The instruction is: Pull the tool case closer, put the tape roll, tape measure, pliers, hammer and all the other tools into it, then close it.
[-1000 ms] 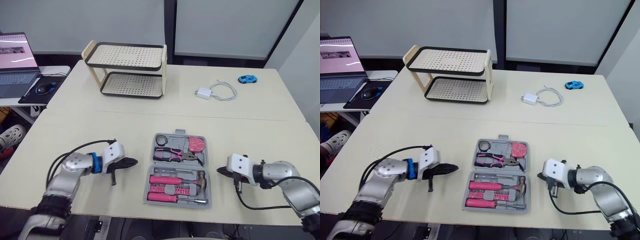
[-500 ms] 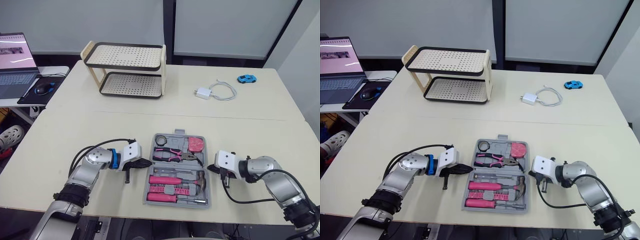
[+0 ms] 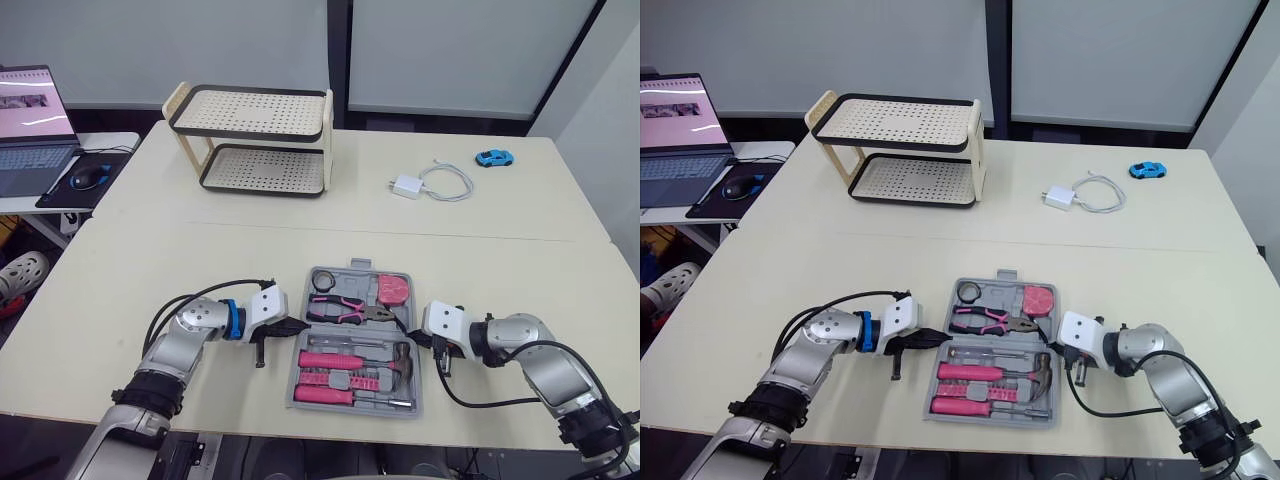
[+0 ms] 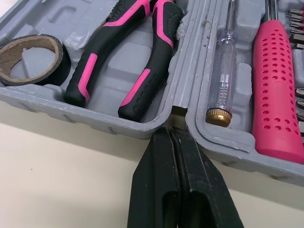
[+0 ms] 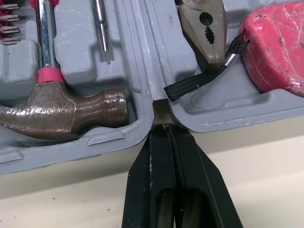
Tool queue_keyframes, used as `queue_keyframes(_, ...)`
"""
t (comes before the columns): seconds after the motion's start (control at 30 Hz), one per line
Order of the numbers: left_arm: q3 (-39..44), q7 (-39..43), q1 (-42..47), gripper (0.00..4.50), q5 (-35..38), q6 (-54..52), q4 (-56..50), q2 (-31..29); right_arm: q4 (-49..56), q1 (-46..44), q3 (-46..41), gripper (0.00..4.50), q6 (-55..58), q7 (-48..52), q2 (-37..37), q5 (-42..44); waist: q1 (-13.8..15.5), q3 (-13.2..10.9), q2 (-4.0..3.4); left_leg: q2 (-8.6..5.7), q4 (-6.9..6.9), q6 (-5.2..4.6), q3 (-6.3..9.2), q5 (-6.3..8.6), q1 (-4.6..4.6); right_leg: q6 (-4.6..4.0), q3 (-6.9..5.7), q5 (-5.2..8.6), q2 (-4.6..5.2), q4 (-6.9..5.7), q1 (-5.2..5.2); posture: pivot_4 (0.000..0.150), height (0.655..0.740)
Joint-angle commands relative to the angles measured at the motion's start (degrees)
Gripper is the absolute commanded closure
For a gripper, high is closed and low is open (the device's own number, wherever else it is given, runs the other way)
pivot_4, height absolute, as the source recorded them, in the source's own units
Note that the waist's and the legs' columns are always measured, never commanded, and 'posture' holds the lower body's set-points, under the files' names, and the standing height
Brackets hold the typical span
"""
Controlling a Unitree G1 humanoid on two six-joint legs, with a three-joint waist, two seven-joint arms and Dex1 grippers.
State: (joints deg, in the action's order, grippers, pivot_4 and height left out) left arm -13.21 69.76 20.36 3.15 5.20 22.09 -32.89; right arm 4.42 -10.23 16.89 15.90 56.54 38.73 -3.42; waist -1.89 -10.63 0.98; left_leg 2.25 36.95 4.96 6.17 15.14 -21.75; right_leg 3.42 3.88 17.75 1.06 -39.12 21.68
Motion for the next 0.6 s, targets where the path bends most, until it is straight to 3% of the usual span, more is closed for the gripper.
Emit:
queue_keyframes(0.03,-1.82,1.74,-0.98,4.48,1.07,-0.45,-5.12,0.88,3.69,0.12,1.34,4.50,0.15,0.84,-0.84,0.92,0.00,0.00,0.00,0.00,0.00,0.00,0.00,0.00,0.00,0.00,0.00,0.00,0.00,0.00,0.00,0.150,0.7350)
queue_keyframes(0.6,-2.01,2.94,-4.35,4.48,0.51,-0.14,-9.47,-1.34,12.49,6.68,2.49,4.50,5.98,1.29,0.70,1.59,0.01,0.00,-0.01,0.00,-0.02,0.00,0.02,0.00,-0.01,0.00,-0.02,0.00,0.00,0.01,0.01,0.150,0.7350)
